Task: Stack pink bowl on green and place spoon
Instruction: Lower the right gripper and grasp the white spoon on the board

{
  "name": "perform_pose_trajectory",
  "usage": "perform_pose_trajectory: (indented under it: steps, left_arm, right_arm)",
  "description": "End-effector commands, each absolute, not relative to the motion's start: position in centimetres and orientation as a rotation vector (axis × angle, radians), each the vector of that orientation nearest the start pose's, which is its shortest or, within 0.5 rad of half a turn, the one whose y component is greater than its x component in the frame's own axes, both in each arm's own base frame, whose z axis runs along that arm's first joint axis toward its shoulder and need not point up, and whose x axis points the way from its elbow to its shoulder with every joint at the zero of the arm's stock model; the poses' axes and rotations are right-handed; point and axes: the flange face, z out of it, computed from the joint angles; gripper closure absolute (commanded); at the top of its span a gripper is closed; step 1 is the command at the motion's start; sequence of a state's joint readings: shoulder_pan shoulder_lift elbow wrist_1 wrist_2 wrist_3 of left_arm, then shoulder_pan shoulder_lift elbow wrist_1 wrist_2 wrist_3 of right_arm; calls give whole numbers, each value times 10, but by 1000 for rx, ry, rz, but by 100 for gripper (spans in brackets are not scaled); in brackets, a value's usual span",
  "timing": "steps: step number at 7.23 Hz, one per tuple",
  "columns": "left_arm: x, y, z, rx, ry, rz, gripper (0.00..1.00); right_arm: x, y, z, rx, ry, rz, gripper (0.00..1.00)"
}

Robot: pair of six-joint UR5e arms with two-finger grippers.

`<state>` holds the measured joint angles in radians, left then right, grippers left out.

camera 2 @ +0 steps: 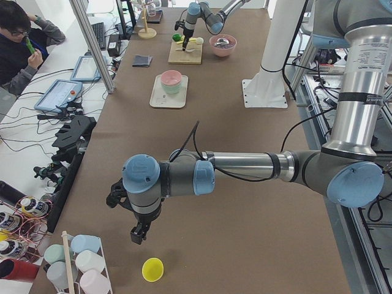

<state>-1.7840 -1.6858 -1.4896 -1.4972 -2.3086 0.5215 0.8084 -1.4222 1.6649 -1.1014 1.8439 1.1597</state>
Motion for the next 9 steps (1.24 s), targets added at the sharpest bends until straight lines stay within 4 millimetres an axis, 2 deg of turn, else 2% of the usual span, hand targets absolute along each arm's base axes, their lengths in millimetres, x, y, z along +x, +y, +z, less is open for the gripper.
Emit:
perform_pose_trajectory:
  steps: [1,9]
  left_arm:
    - [-179,-511,649,230,705,279,2]
    - [-179,-512,651,232,702,279,2]
  right_arm:
    - [-325,-494,496,191,-732,281,58]
    - [-326,-496,495,200,-728,281,64]
